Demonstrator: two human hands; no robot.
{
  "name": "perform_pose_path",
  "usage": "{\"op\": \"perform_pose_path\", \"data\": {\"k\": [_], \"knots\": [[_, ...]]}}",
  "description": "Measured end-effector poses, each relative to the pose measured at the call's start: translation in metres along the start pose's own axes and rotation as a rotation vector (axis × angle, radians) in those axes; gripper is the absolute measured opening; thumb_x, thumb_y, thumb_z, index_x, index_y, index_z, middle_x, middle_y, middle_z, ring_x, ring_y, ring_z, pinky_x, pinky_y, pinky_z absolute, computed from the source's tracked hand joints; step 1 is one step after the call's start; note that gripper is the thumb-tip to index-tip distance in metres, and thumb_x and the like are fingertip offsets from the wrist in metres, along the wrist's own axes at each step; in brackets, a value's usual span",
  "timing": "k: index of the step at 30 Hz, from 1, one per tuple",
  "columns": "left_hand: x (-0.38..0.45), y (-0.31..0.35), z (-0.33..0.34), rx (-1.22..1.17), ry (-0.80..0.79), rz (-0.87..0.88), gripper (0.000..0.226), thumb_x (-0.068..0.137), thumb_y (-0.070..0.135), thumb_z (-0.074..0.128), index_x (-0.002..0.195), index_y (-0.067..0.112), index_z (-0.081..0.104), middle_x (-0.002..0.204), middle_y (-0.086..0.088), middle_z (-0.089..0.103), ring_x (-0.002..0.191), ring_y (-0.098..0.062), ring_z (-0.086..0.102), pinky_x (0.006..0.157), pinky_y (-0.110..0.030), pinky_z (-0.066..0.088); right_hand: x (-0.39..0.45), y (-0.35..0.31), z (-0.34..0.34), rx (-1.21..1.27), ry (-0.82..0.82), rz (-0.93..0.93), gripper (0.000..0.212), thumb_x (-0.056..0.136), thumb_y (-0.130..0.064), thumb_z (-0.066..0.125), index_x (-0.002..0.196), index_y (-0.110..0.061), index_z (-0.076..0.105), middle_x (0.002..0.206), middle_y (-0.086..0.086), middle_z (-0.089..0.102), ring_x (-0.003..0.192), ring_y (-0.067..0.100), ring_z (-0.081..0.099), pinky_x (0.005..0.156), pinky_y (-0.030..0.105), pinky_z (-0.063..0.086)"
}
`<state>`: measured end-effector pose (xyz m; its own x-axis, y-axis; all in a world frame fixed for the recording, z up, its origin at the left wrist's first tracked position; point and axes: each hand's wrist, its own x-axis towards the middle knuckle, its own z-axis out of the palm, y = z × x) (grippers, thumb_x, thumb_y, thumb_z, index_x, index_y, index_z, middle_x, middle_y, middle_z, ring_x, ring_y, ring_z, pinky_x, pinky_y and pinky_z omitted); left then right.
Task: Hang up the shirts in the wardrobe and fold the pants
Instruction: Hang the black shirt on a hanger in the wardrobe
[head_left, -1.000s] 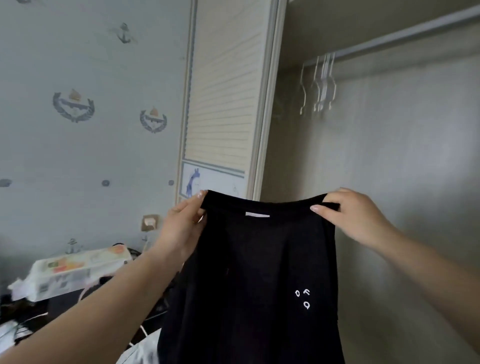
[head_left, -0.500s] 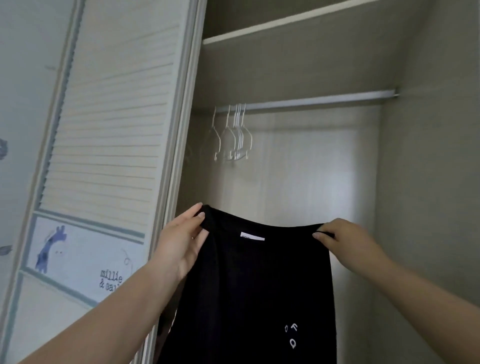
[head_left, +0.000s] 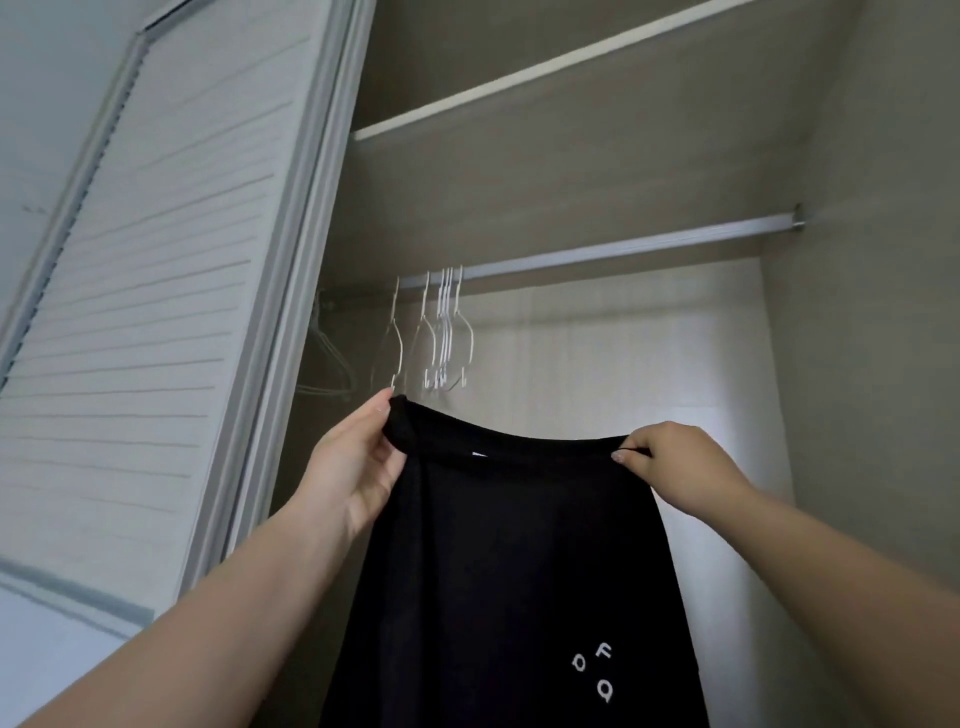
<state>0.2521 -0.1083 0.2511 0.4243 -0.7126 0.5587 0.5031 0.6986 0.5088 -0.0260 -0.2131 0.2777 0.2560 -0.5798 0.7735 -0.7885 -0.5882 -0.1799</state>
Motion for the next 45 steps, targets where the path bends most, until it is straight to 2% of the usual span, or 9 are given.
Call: {"op": "perform_pose_path", "data": {"k": [5,8,16,20,24,28,33,40,45], "knots": [[0.048,0.003,0.001,0.107,0.031,0.008,0.017,0.095,0.003,0.052,0.102,0.007,0.067,0.075,-0.006,0.073,0.067,-0.010,0.070,0.052,-0.019,0.055,0.045,-0.008,0.016,-0.096,-0.110,-0.074,0.013,0.087,-0.030,0.062,0.076,-0.026,0.069,0.083,-0.015,0.065,0.079,0.008,0.059,0.065,0.023,0.045],[0.074,0.004,0.006,0.107,0.017,0.039,0.015,0.095,0.000,0.052,0.095,0.004,0.066,0.070,-0.006,0.073,0.060,-0.009,0.070,0.049,-0.019,0.054,0.075,-0.028,0.018,-0.069,-0.042,-0.104,0.017,0.088,-0.024,0.055,0.077,-0.028,0.068,0.087,-0.017,0.065,0.083,0.008,0.060,0.068,0.023,0.046],[0.123,0.002,0.012,0.174,-0.030,0.051,0.016,0.094,0.000,0.052,0.089,0.006,0.066,0.063,-0.003,0.072,0.053,-0.008,0.068,0.044,-0.018,0.052,0.163,-0.110,0.045,0.177,0.135,-0.137,0.038,0.097,-0.038,0.046,0.111,-0.011,0.067,0.114,0.010,0.067,0.108,0.030,0.058,0.088,0.030,0.046],[0.141,0.009,0.007,0.195,-0.062,0.057,0.015,0.094,0.001,0.053,0.088,0.006,0.066,0.062,-0.003,0.072,0.051,-0.007,0.067,0.043,-0.018,0.051,0.199,-0.132,0.070,0.350,0.106,-0.058,0.041,0.098,-0.040,0.041,0.096,-0.004,0.060,0.092,0.016,0.061,0.090,0.033,0.057,0.079,0.035,0.048],[0.154,0.011,-0.003,0.211,-0.068,0.051,0.014,0.093,0.002,0.055,0.088,0.007,0.066,0.069,-0.005,0.071,0.052,-0.008,0.067,0.043,-0.019,0.052,0.223,-0.142,0.094,0.460,0.101,-0.006,0.041,0.098,-0.038,0.040,0.101,-0.003,0.061,0.099,0.016,0.066,0.090,0.031,0.066,0.081,0.034,0.050],[0.163,0.006,-0.013,0.216,-0.072,0.020,0.014,0.093,0.003,0.055,0.087,0.008,0.067,0.067,-0.003,0.071,0.051,-0.007,0.066,0.043,-0.018,0.052,0.235,-0.150,0.113,0.494,0.116,0.020,0.028,0.096,-0.022,0.037,0.091,-0.006,0.059,0.084,0.012,0.067,0.061,0.020,0.066,0.069,0.029,0.049],[0.168,-0.001,-0.019,0.199,-0.089,-0.016,0.014,0.093,0.002,0.055,0.087,0.006,0.066,0.060,-0.002,0.071,0.049,-0.007,0.066,0.042,-0.018,0.051,0.240,-0.159,0.123,0.435,0.295,-0.013,0.028,0.098,-0.026,0.028,0.095,-0.008,0.049,0.094,0.014,0.064,0.083,0.032,0.064,0.077,0.039,0.052],[0.165,-0.015,-0.020,0.246,-0.122,-0.034,0.012,0.092,0.004,0.058,0.087,0.010,0.068,0.066,-0.002,0.073,0.054,-0.007,0.068,0.054,-0.021,0.056,0.223,-0.148,0.114,0.400,0.494,-0.055,0.026,0.100,-0.031,0.027,0.093,-0.013,0.044,0.090,0.010,0.064,0.081,0.032,0.060,0.071,0.041,0.049],[0.153,-0.041,-0.018,0.296,-0.190,-0.102,0.007,0.088,0.005,0.063,0.091,0.006,0.069,0.071,-0.005,0.074,0.058,-0.010,0.070,0.052,-0.020,0.055,0.179,-0.120,0.104,0.325,0.565,-0.123,0.026,0.100,-0.031,0.028,0.084,-0.014,0.040,0.082,0.010,0.062,0.074,0.029,0.057,0.066,0.041,0.046]]}}
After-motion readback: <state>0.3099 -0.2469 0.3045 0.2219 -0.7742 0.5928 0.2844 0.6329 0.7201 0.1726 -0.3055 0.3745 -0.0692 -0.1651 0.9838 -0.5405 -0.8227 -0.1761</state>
